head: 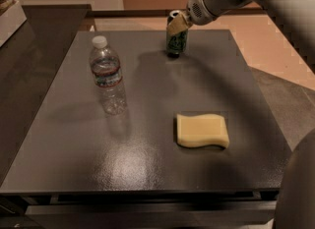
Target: Move green can near water bottle
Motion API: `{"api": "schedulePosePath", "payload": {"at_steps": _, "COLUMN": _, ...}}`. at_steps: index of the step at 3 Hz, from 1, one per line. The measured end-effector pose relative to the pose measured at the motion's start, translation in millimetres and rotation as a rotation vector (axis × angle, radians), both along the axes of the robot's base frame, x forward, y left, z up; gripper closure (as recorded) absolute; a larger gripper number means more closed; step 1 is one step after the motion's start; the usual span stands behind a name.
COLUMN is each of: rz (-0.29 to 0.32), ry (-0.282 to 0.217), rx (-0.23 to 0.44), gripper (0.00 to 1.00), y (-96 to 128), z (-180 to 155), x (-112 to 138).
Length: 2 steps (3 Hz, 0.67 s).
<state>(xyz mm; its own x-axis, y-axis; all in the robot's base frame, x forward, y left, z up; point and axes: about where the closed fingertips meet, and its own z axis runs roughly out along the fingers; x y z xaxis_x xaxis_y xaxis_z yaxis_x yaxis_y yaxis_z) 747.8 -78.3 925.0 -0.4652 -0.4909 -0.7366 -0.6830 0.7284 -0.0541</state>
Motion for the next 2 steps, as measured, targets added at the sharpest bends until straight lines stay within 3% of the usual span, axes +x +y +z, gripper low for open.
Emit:
{"api": "schedulePosePath", "payload": {"at_steps": 1, "rz": 0.13, "ry": -0.008, "rx": 0.035, "gripper": 1.0, "y": 17, "z": 9, "x": -43}}
{"api": "schedulePosePath", "payload": {"at_steps": 2, "rz": 0.307, "ry": -0.021, "rx": 0.042, "gripper": 1.0, "y": 43, "z": 17, "x": -90}}
